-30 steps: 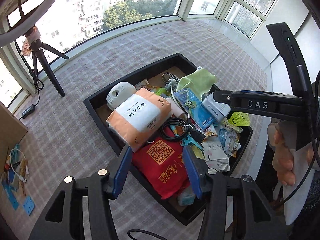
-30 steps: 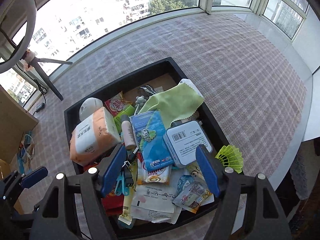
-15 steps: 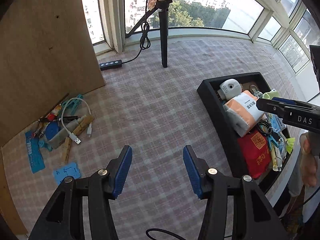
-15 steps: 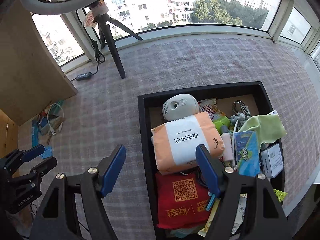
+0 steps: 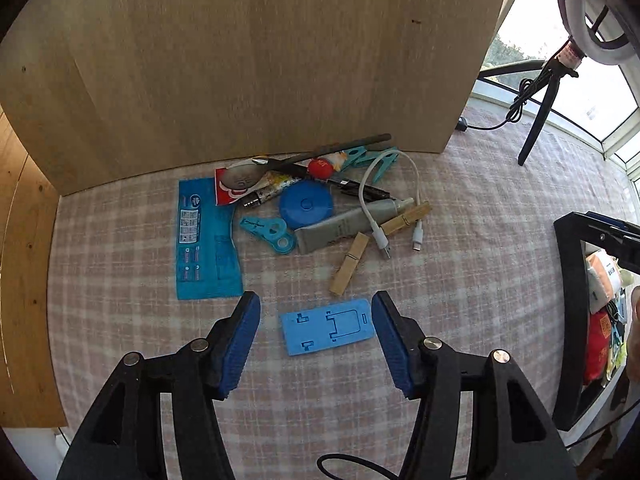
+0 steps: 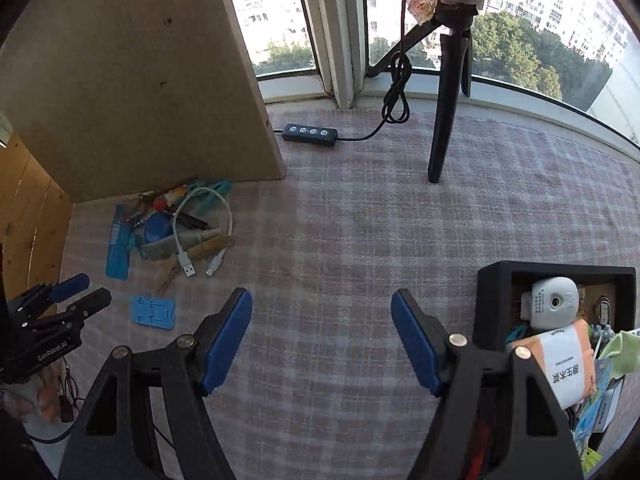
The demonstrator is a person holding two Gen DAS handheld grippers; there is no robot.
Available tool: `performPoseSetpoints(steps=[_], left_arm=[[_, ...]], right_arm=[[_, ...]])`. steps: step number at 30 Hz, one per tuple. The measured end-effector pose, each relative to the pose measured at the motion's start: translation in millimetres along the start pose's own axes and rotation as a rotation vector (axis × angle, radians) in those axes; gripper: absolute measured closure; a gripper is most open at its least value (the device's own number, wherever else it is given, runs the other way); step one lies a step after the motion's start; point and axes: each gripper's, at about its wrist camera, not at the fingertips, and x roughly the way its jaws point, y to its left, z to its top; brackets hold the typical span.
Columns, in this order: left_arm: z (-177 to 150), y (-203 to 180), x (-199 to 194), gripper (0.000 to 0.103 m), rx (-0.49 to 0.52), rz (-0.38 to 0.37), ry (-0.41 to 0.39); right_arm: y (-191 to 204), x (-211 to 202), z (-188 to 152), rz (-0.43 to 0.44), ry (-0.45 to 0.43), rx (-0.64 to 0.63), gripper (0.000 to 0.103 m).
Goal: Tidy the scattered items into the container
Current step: 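Move both grippers back to the scattered items, then grasp the blue toothbrush packet with the left gripper while the right grasps the white cable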
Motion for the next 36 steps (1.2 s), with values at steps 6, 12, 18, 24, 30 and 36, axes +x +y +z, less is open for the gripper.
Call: performPoseSetpoints(steps=[6,12,18,24,30,36], left_arm=[[5.5,43.0,26.1,0.039,-0.047,0.025,0.047],[14.7,71.2,60.8,0.037,-0.099,0.039,0.102],[30.8,85.5,88.7,0.033,-0.135,0.05,0.128],[46.0,88.2,104.3,0.033,-0.129,0.068,0.125],[65.0,96.4,114.7,0.033,-0.132,0.083,0.108],[80.4,101.2,121.5,0.034,-0.125,0.087,0.091]], right_arm=[[44.0,42.8,25.4,0.023,0.032,-0.067,0.032],[70.2,91.2,45.1,0.028,0.09,-0.086,0.032],[79.1,117.9,59.6,0.038,0.118,-0.085,0.032],[84.8,133.4,67.7,0.036,0.132,-0.1,0.032],[91.6,143.8,75.1,0.021,0.134,-0.118,0.035],[101.3,154.7,79.9,0.014,0.143,-0.13,0.053]])
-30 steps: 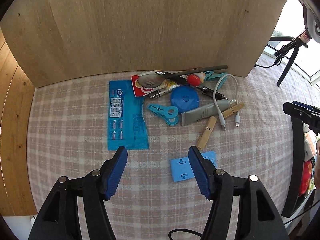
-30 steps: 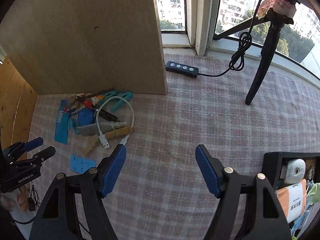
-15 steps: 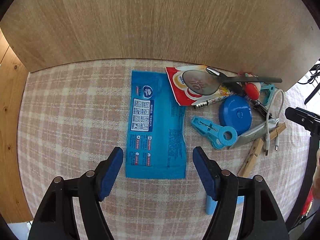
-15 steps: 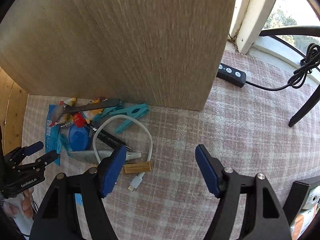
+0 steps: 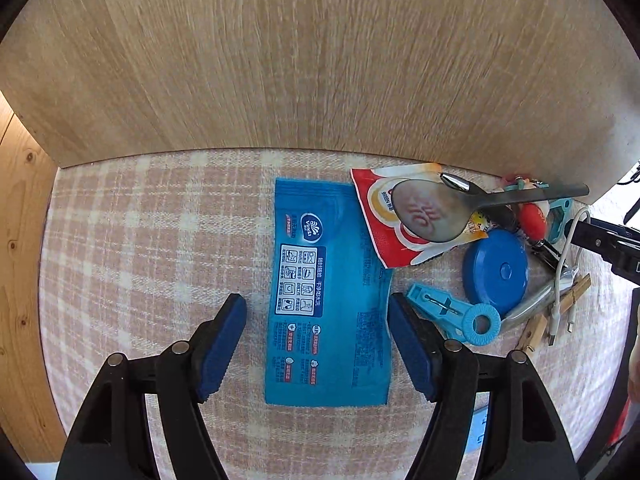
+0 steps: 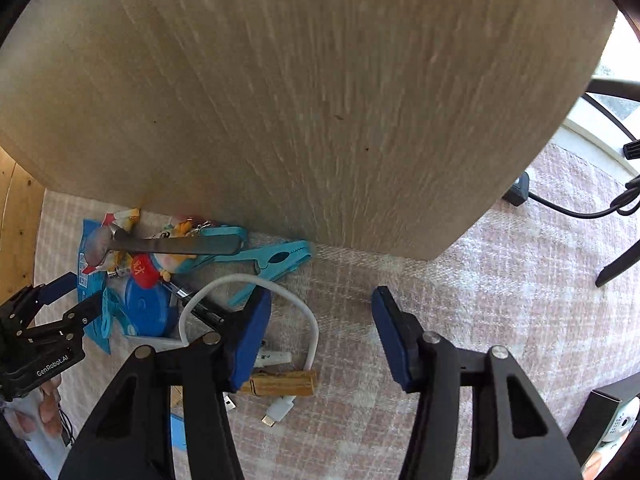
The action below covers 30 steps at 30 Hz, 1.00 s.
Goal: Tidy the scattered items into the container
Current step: 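Grasp the blue toothbrush packet with the left gripper while the right grasps the white cable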
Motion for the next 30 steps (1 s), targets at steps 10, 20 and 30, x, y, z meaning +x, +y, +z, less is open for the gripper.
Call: performPoseSetpoints(steps=[10,20,30], left_arm=[[15.4,0.2,0.2,0.058,0.022,0.008,-0.032],[-43.9,24.4,-21.6,0.075,-0.009,-0.007,-0.041],[-111.5,28.3,-48.3,0.087,-0.009,-0.006,-0.035]], right_arm=[[6.5,0.7,-3.5,-0.022,0.007,-0.008,0.086],[-15.6,-11.5,-27.4,0.01,0.004,0.08,0.098],[-38.3,-49.4,-63.7,0.017,-0.049,0.125,0.099]])
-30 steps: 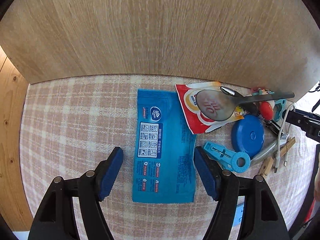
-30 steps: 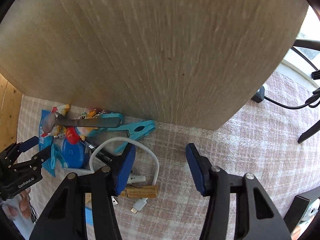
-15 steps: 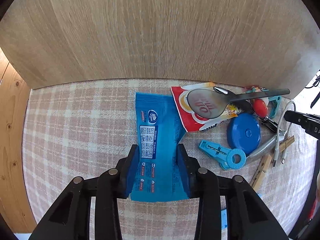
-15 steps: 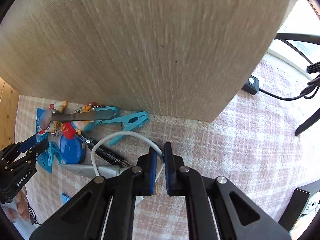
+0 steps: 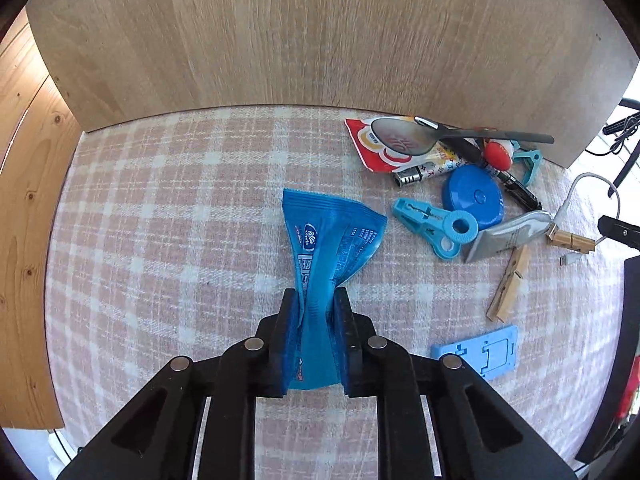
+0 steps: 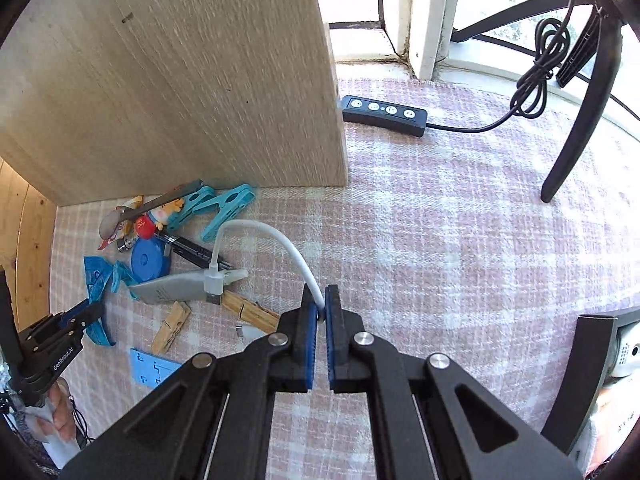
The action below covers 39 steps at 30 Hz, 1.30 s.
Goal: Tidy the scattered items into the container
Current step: 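Grasp the blue toothbrush packet with the left gripper while the right grasps the white cable, then carry the packet and cable to the tray and open both grippers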
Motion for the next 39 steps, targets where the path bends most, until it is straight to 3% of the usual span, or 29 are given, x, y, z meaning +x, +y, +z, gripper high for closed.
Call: performPoseSetpoints(steps=[6,8,10,12,20,23,28,39], left_arm=[[-31.1,-3.6,-29.7,0.088,0.008,-0.007,-0.025],[-39.6,-8.2,-40.5,0.088,0.021,-0.012,-0.038],[-47.9,-17.1,-55.3,0.088,0.035,-0.024,-0.051],[-59.9,-31.3,-70.1,0.088,0.053,-0.034,-0.064],[-121.6,-128.8,-117.4,0.088,0.144,-0.091,-0.107],[-102.4,-151.1,-118.8,0.088,0.192,-0.123,-0.116],[-74.3,-223.0,-142.3,0.088,0.291,-0.187,-0.136],[-132.8,-400.4,-188.5,0.088,0.484,-0.324,-0.162]], right_arm=[[-25.9,-36.8,-27.7,-0.007,-0.052,0.025,0.099],[-58.3,-53.2,-32.8,-0.012,-0.068,0.028,0.099],[-48.5,-66.4,-60.6,-0.013,-0.082,0.034,0.099],[-48.1,-71.5,-55.1,-0.015,-0.096,0.045,0.099],[-81.0,-120.1,-79.9,-0.029,-0.147,0.078,0.099],[-101.2,-136.9,-93.9,-0.034,-0.165,0.099,0.099],[-152.4,-170.5,-115.3,-0.05,-0.202,0.155,0.099],[-287.1,-225.3,-168.0,-0.129,-0.245,0.286,0.099]])
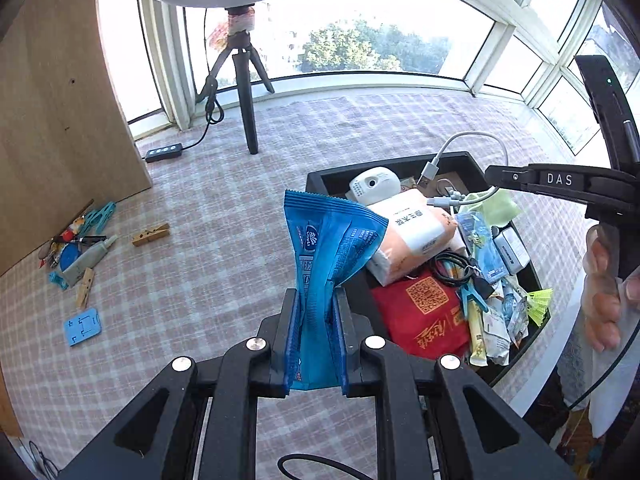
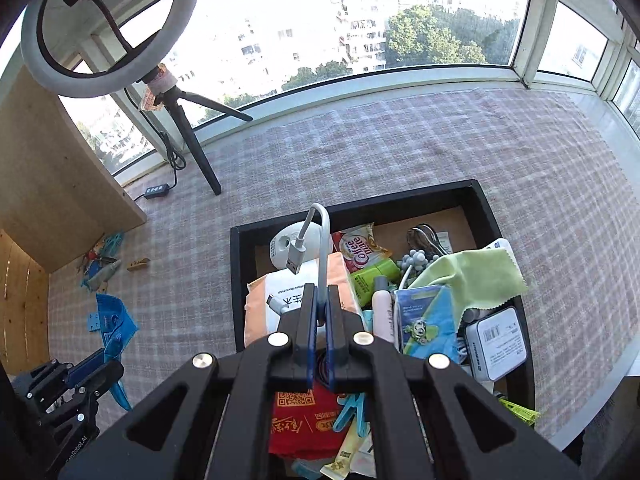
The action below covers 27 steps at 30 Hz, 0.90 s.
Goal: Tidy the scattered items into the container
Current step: 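Carry the packet and cable to the tray and open both grippers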
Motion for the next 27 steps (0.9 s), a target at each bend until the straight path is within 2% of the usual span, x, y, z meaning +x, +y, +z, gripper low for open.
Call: performPoseSetpoints(steps=[5,11,12,13,14,15,16,18,22,27], left_arm=[[10.9,-71.4,10.8,0.088,0.062,-0.046,0.007],[20.2,-127.1,25.1,0.087,0.113,-0.083,0.022],[21.5,-133.5,27.0,0.084,0.125,-0.092,0.023],[22.9,-138.9,29.9,0.07,0.136,-0.094,0.032],[24.0,-141.9,32.8,0.054,0.139,-0.09,0.043],[24.6,-142.4,34.9,0.05,0.135,-0.082,0.045],[24.6,-141.6,36.5,0.05,0.13,-0.07,0.038],[24.6,-138.0,37.7,0.05,0.125,-0.047,0.037],[22.6,-118.9,40.8,0.05,0.095,-0.025,0.05],[15.5,-80.3,35.2,0.05,0.05,0.017,0.043]], right_arm=[[-43.9,-2.9,5.8,-0.017,0.007,0.021,0.099],[-73.1,-2.0,7.4,-0.017,0.017,0.02,0.099],[-76.4,-1.4,8.5,-0.008,0.02,0.018,0.096],[-80.0,-0.4,10.0,-0.001,0.031,0.019,0.09],[-83.3,0.0,11.0,-0.002,0.04,0.026,0.072],[-86.4,-1.9,11.3,-0.011,0.034,0.035,0.055],[-88.4,-4.4,11.9,-0.019,0.016,0.034,0.052],[-89.6,-8.9,12.5,-0.034,-0.005,0.026,0.051],[-83.2,-8.8,13.6,-0.007,-0.003,0.001,0.051],[-56.7,-4.6,13.8,0.027,-0.004,-0.053,0.051]])
